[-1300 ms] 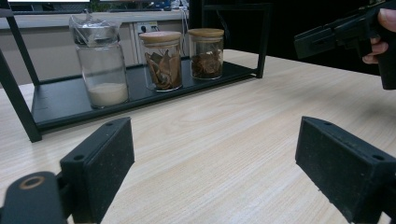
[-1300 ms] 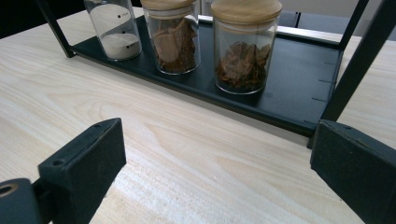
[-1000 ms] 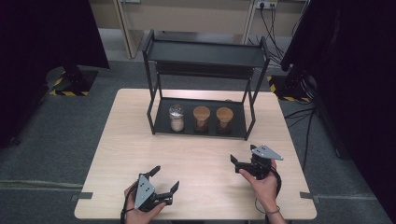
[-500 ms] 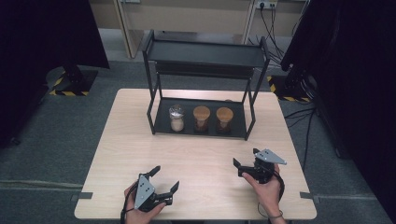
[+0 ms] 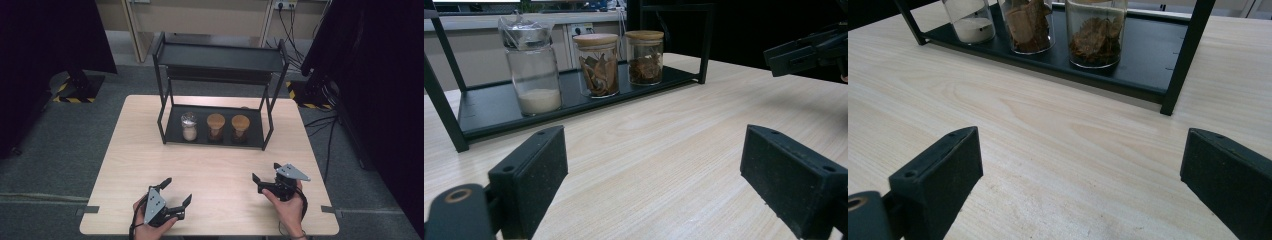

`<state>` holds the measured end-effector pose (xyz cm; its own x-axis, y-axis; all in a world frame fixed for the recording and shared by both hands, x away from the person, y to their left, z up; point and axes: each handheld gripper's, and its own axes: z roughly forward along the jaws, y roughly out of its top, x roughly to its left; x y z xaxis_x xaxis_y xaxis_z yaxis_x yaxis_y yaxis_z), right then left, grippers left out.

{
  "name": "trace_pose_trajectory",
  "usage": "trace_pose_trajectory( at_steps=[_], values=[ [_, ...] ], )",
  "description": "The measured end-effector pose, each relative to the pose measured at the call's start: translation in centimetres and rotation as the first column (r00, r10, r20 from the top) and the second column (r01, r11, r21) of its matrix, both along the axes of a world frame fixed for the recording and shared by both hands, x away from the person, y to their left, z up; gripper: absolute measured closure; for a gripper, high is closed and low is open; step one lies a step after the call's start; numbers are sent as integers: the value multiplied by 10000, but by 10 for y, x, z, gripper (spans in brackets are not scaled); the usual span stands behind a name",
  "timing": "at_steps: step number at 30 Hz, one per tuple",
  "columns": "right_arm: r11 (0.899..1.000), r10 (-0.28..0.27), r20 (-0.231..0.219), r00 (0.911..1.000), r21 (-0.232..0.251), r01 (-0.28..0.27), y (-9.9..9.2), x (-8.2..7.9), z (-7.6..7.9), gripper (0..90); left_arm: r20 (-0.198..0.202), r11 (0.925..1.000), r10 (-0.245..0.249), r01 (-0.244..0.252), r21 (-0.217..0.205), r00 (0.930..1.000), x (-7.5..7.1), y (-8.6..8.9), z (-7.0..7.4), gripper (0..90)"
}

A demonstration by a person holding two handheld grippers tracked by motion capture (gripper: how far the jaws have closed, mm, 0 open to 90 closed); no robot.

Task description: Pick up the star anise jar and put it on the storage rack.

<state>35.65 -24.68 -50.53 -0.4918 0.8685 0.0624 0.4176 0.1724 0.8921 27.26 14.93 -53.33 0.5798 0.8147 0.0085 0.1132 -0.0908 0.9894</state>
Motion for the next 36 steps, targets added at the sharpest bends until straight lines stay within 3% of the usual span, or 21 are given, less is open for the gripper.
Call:
trace_pose_trajectory(
  at_steps=[36],
  values=[
    [9997,-207,4,9998,122,207,-19,-21,-10,38,-23,10000,27,-27,-46,10000,0,0,0,112]
  ],
)
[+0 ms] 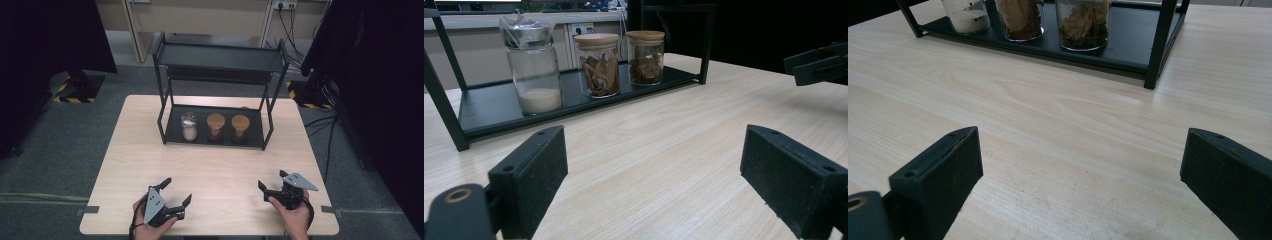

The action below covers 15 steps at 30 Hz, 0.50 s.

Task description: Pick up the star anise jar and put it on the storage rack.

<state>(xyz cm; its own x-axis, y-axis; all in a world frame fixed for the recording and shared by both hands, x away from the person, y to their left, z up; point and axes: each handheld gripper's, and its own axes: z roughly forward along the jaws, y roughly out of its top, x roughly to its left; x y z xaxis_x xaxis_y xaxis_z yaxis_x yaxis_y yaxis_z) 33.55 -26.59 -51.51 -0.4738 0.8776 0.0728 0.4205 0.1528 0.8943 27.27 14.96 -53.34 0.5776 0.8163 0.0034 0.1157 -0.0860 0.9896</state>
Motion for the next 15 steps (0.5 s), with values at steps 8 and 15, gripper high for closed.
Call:
trace_pose_trajectory(
  at_steps=[8,15],
  values=[
    [9999,-110,27,9999,46,110,-6,-3,-2,38,7,10000,6,-6,-1,10000,0,0,0,112],
    [9996,-264,47,9996,100,264,-10,-4,-3,38,2,10000,9,-9,-4,10000,0,0,0,112]
  ],
)
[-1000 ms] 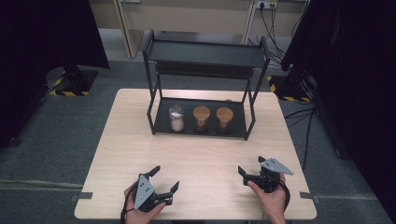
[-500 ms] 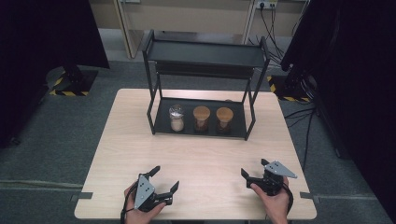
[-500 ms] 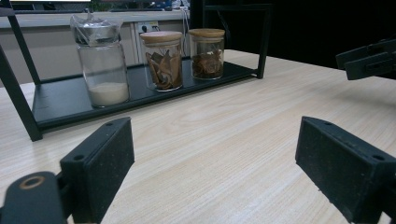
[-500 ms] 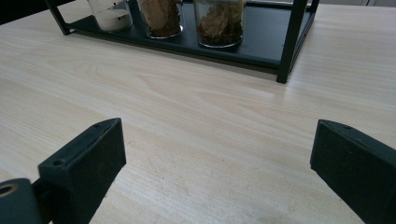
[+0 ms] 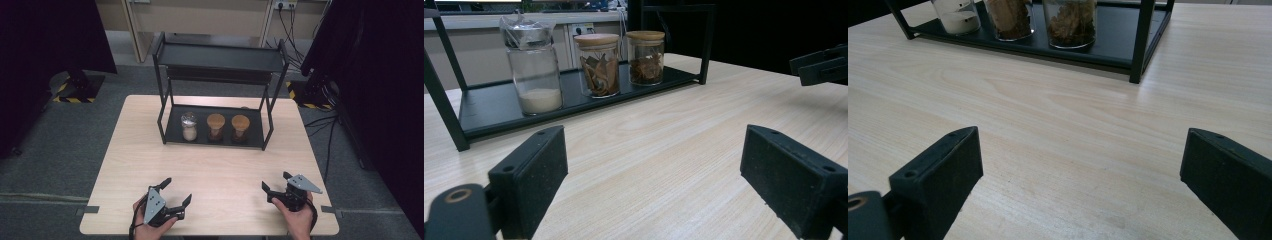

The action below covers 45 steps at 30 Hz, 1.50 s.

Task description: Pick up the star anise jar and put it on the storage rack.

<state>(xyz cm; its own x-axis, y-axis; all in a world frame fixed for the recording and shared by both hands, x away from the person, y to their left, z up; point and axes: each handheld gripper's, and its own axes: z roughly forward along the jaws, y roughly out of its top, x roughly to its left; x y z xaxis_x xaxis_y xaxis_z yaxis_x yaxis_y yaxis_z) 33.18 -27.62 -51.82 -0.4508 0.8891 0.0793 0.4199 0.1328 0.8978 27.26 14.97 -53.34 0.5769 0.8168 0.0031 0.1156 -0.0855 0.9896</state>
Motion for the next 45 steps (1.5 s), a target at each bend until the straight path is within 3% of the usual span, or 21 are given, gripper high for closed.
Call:
trace_pose_trajectory(
  at_steps=[33,45],
  values=[
    [9972,-671,168,9976,355,664,-13,-3,-4,42,13,10000,-18,18,7,10000,0,0,0,111],
    [9970,-744,189,9970,235,740,-12,-3,-4,42,-22,10000,-72,73,20,10000,0,0,0,112]
  ],
)
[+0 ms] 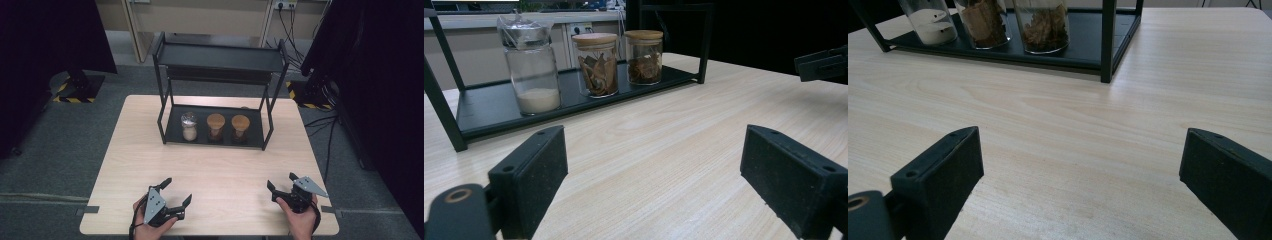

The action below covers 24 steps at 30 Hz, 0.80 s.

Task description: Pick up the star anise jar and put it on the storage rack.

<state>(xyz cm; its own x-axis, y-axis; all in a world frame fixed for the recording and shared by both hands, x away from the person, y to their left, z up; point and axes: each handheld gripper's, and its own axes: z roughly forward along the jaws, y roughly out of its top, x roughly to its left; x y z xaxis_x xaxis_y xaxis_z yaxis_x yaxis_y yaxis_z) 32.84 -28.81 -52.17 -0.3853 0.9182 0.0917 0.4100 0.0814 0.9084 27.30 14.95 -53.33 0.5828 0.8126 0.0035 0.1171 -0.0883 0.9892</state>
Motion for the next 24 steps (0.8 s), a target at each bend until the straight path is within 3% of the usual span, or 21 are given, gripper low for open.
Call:
trace_pose_trajectory(
  at_steps=[24],
  values=[
    [10000,50,-74,10000,70,-49,-1,1,0,42,-44,10000,31,-31,-13,10000,0,0,0,113]
  ],
)
